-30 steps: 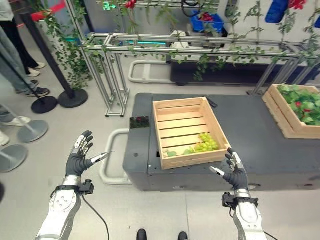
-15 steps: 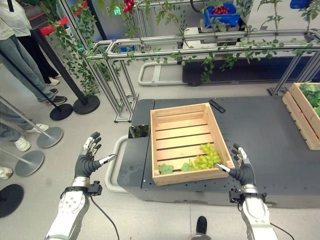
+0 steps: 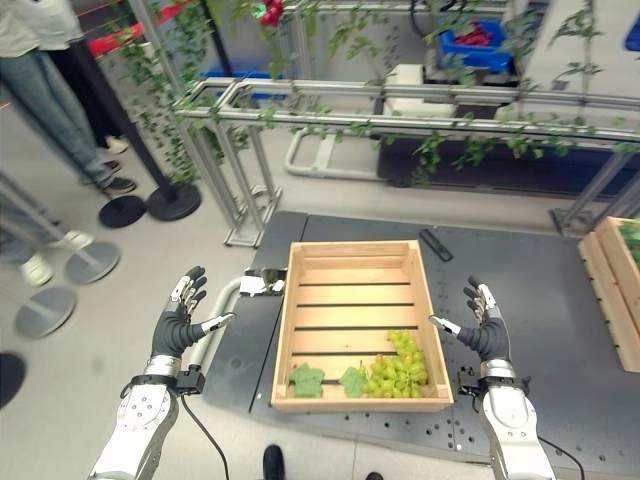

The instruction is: Pick up the fruits from the basket on one side to the basket on the other side

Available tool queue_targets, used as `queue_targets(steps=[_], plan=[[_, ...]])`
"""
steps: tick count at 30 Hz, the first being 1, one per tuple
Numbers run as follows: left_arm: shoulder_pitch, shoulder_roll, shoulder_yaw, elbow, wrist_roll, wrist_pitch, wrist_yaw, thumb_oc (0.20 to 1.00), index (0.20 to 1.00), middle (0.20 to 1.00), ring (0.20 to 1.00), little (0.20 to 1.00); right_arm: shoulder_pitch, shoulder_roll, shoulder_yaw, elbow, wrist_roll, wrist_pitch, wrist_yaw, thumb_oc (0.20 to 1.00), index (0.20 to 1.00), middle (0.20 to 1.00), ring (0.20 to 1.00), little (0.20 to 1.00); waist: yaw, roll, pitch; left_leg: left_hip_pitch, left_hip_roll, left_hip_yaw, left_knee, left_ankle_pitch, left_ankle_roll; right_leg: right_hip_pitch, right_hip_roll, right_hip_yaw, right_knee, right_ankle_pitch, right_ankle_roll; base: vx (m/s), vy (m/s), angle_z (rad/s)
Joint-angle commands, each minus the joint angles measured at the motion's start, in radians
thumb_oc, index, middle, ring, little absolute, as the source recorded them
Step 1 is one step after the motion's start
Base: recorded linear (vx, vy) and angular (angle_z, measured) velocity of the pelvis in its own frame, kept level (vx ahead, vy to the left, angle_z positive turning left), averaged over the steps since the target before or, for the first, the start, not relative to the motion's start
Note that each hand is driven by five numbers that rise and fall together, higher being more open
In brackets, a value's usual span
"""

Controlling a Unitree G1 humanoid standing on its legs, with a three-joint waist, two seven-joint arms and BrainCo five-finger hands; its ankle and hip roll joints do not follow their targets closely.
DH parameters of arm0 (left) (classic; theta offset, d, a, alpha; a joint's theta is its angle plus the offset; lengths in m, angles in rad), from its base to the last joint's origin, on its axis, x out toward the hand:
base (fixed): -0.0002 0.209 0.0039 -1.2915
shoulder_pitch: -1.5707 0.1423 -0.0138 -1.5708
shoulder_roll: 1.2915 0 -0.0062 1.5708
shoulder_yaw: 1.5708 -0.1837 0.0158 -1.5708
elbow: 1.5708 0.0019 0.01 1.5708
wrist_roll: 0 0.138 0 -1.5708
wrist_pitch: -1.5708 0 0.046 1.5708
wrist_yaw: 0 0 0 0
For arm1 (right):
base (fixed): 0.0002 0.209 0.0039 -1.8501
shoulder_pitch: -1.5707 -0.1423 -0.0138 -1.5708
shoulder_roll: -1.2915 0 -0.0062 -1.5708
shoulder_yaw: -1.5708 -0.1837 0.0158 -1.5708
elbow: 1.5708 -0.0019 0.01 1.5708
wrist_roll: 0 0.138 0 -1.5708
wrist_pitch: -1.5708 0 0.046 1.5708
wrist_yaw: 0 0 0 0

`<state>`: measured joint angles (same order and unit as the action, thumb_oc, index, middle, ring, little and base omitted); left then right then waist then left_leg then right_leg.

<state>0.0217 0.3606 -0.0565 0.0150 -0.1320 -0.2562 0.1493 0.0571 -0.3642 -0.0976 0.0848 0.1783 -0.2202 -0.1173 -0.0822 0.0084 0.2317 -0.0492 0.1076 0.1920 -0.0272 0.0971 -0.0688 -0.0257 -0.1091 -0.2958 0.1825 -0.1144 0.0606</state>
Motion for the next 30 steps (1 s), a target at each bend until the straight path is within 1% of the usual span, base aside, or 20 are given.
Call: queue_targets(steps=[1, 2, 3, 5, 7, 8, 9, 12, 13, 14, 15, 16, 17, 18, 19, 21, 22, 24, 26, 30], plan=[[-0.022, 0.072, 0.051, -0.089, 0.026, -0.051, 0.032, 1.0, 1.0, 1.0, 1.0, 1.0, -0.051, -0.002, 0.03, -0.076, -0.002, -0.051, 0.009, 1.0, 1.0, 1.0, 1.0, 1.0, 0.054, 0.006, -0.016, 0.029, 0.056, 0.028, 0.059, -0.075, -0.022, -0.069, -0.198, -0.037, 0.071, 0.081, 0.114, -0.12, -0.379, -0.64], [-0.007, 0.081, 0.056, -0.102, 0.018, -0.053, 0.031, 1.0, 1.0, 1.0, 1.0, 1.0, -0.062, 0.005, 0.04, -0.066, -0.011, -0.043, 0.002, 1.0, 1.0, 1.0, 1.0, 1.0, 0.079, -0.008, -0.031, 0.018, 0.085, 0.033, 0.065, -0.077, -0.04, -0.011, -0.273, -0.07, 0.015, 0.147, 0.123, -0.06, -0.32, -0.72], [-0.005, 0.082, 0.057, -0.104, 0.018, -0.052, 0.031, 1.0, 1.0, 1.0, 1.0, 1.0, -0.061, 0.006, 0.041, -0.066, -0.011, -0.044, 0.002, 1.0, 1.0, 1.0, 1.0, 1.0, 0.078, -0.009, -0.031, 0.019, 0.084, 0.032, 0.067, -0.079, -0.04, -0.004, -0.273, -0.073, 0.007, 0.151, 0.125, -0.01, -0.361, -0.63], [0.001, 0.084, 0.059, -0.101, 0.003, -0.051, 0.033, 1.0, 1.0, 1.0, 1.0, 1.0, -0.06, 0.003, 0.04, -0.064, -0.009, -0.038, -0.001, 1.0, 1.0, 1.0, 1.0, 1.0, 0.059, -0.023, -0.041, 0.004, 0.108, 0.016, 0.095, -0.082, -0.05, 0.02, -0.199, 0.072, -0.055, 0.095, 0.14, 0.05, -0.269, 0.0], [0.024, 0.071, 0.079, -0.099, -0.01, -0.047, 0.033, 1.0, 1.0, 1.0, 1.0, 1.0, -0.067, -0.01, 0.051, -0.072, -0.006, -0.037, 0.013, 1.0, 1.0, 1.0, 1.0, 1.0, 0.076, -0.027, -0.048, 0.026, 0.171, 0.03, 0.106, -0.046, -0.08, 0.023, -0.147, 0.057, -0.076, 0.036, 0.124, 0.04, -0.386, 0.03], [0.025, 0.07, 0.08, -0.1, -0.01, -0.047, 0.033, 1.0, 1.0, 1.0, 1.0, 1.0, -0.067, -0.011, 0.052, -0.071, -0.006, -0.038, 0.013, 1.0, 1.0, 1.0, 1.0, 1.0, 0.076, -0.025, -0.047, 0.028, 0.174, 0.03, 0.103, -0.044, -0.082, 0.023, -0.143, 0.057, -0.075, 0.035, 0.122, 0.01, -0.508, -0.32], [0.043, 0.065, 0.092, -0.105, -0.006, -0.042, 0.026, 1.0, 1.0, 1.0, 1.0, 1.0, -0.056, -0.02, 0.053, -0.08, 0.004, -0.039, 0.031, 1.0, 1.0, 1.0, 1.0, 1.0, 0.075, -0.013, -0.045, 0.035, 0.234, 0.018, 0.085, 0.042, -0.105, 0.023, -0.078, 0.061, -0.067, 0.0, 0.093, 0.0, -0.297, -0.26], [0.055, 0.056, 0.096, -0.11, -0.011, -0.042, 0.022, 1.0, 1.0, 1.0, 1.0, 1.0, -0.054, -0.024, 0.059, -0.083, 0.015, -0.04, 0.038, 1.0, 1.0, 1.0, 1.0, 1.0, 0.072, -0.006, -0.044, 0.039, 0.256, 0.015, 0.079, 0.054, -0.107, 0.029, -0.05, 0.056, -0.078, -0.008, 0.077, -0.01, -0.296, -0.01], [0.06, 0.038, 0.092, -0.108, -0.026, -0.041, 0.016, 1.0, 1.0, 1.0, 1.0, 1.0, -0.049, -0.036, 0.064, -0.079, 0.014, -0.041, 0.036, 1.0, 1.0, 1.0, 1.0, 1.0, 0.072, 0.003, -0.033, 0.03, 0.273, -0.001, 0.091, 0.1, -0.105, 0.042, -0.012, 0.048, -0.099, -0.013, 0.057, -0.04, -0.32, -0.05], [0.053, 0.033, 0.085, -0.106, -0.03, -0.037, 0.009, 1.0, 1.0, 1.0, 1.0, 1.0, -0.047, -0.04, 0.058, -0.08, 0.022, -0.041, 0.033, 1.0, 1.0, 1.0, 1.0, 1.0, 0.069, 0.002, -0.026, 0.011, 0.263, 0.005, 0.116, 0.106, -0.097, 0.054, -0.006, 0.035, -0.113, -0.009, 0.049, -0.07, -0.422, 0.01], [0.05, 0.028, 0.08, -0.105, -0.033, -0.035, 0.006, 1.0, 1.0, 1.0, 1.0, 1.0, -0.044, -0.044, 0.051, -0.09, 0.027, -0.042, 0.032, 1.0, 1.0, 1.0, 1.0, 1.0, 0.062, -0.005, -0.022, 0.001, 0.252, 0.036, 0.155, 0.081, -0.088, 0.065, -0.004, 0.017, -0.129, -0.006, 0.041, -0.07, -0.29, 0.18], [0.044, 0.023, 0.07, -0.102, -0.037, -0.037, 0.001, 1.0, 1.0, 1.0, 1.0, 1.0, -0.04, -0.048, 0.048, -0.092, 0.025, -0.041, 0.033, 1.0, 1.0, 1.0, 1.0, 1.0, 0.064, -0.012, -0.017, -0.009, 0.218, 0.032, 0.202, 0.047, -0.082, 0.073, -0.005, 0.009, -0.143, -0.007, 0.036, -0.07, -0.242, 0.29], [0.039, 0.022, 0.062, -0.096, -0.042, -0.038, -0.002, 1.0, 1.0, 1.0, 1.0, 1.0, -0.042, -0.049, 0.049, -0.091, 0.024, -0.041, 0.032, 1.0, 1.0, 1.0, 1.0, 1.0, 0.069, -0.018, -0.016, -0.03, 0.174, 0.01, 0.22, 0.011, -0.07, 0.076, -0.008, 0.004, -0.156, 0.003, 0.036, -0.05, -0.196, 0.27], [0.037, 0.014, 0.055, -0.092, -0.051, -0.038, -0.005, 1.0, 1.0, 1.0, 1.0, 1.0, -0.041, -0.048, 0.05, -0.09, 0.026, -0.04, 0.032, 1.0, 1.0, 1.0, 1.0, 1.0, 0.075, -0.027, -0.016, -0.053, 0.1, -0.008, 0.236, -0.053, -0.049, 0.078, -0.012, 0.003, -0.165, 0.012, 0.036, -0.05, -0.187, 0.13], [0.027, 0.01, 0.048, -0.086, -0.046, -0.031, -0.004, 1.0, 1.0, 1.0, 1.0, 1.0, -0.03, -0.041, 0.044, -0.088, 0.018, -0.039, 0.028, 1.0, 1.0, 1.0, 1.0, 1.0, 0.066, -0.032, -0.028, -0.071, 0.034, 0.056, 0.228, -0.105, -0.017, 0.077, -0.006, -0.015, -0.17, 0.022, 0.038, -0.03, -0.133, 0.12], [0.031, 0.01, 0.049, -0.085, -0.04, -0.031, 0.0, 1.0, 1.0, 1.0, 1.0, 1.0, -0.025, -0.038, 0.044, -0.089, 0.012, -0.038, 0.031, 1.0, 1.0, 1.0, 1.0, 1.0, 0.067, -0.027, -0.034, -0.055, 0.032, 0.062, 0.196, -0.097, -0.018, 0.072, -0.002, -0.015, -0.165, 0.021, 0.042, 0.01, -0.017, 0.2], [0.032, 0.011, 0.048, -0.087, -0.041, -0.032, 0.001, 1.0, 1.0, 1.0, 1.0, 1.0, -0.02, -0.031, 0.044, -0.089, 0.006, -0.035, 0.027, 1.0, 1.0, 1.0, 1.0, 1.0, 0.06, -0.024, -0.038, -0.042, 0.048, 0.074, 0.175, -0.081, -0.026, 0.076, 0.003, -0.02, -0.168, 0.021, 0.045, 0.04, 0.015, 0.18], [0.02, 0.012, 0.043, -0.082, -0.037, -0.032, 0.006, 1.0, 1.0, 1.0, 1.0, 1.0, -0.02, -0.022, 0.046, -0.077, -0.001, -0.032, 0.019, 1.0, 1.0, 1.0, 1.0, 1.0, 0.066, -0.027, -0.041, -0.045, 0.048, 0.031, 0.17, -0.054, -0.039, 0.086, -0.003, -0.02, -0.181, 0.025, 0.047, 0.04, 0.008, 0.01], [0.004, 0.011, 0.04, -0.084, -0.051, -0.029, 0.008, 1.0, 1.0, 1.0, 1.0, 1.0, -0.011, -0.011, 0.034, -0.079, 0.007, -0.033, 0.012, 1.0, 1.0, 1.0, 1.0, 1.0, 0.051, -0.029, -0.048, -0.024, 0.066, 0.065, 0.118, -0.038, -0.049, 0.097, -0.015, -0.048, -0.194, 0.034, 0.052, 0.04, 0.043, 0.05], [0.007, 0.001, 0.042, -0.082, -0.062, -0.029, 0.003, 1.0, 1.0, 1.0, 1.0, 1.0, 0.005, 0.001, 0.029, -0.079, 0.002, -0.027, 0.018, 1.0, 1.0, 1.0, 1.0, 1.0, 0.046, -0.016, -0.071, 0.045, 0.049, 0.064, 0.027, -0.037, -0.041, 0.115, -0.028, -0.061, -0.22, 0.052, 0.064, 0.07, 0.1, 0.2]])
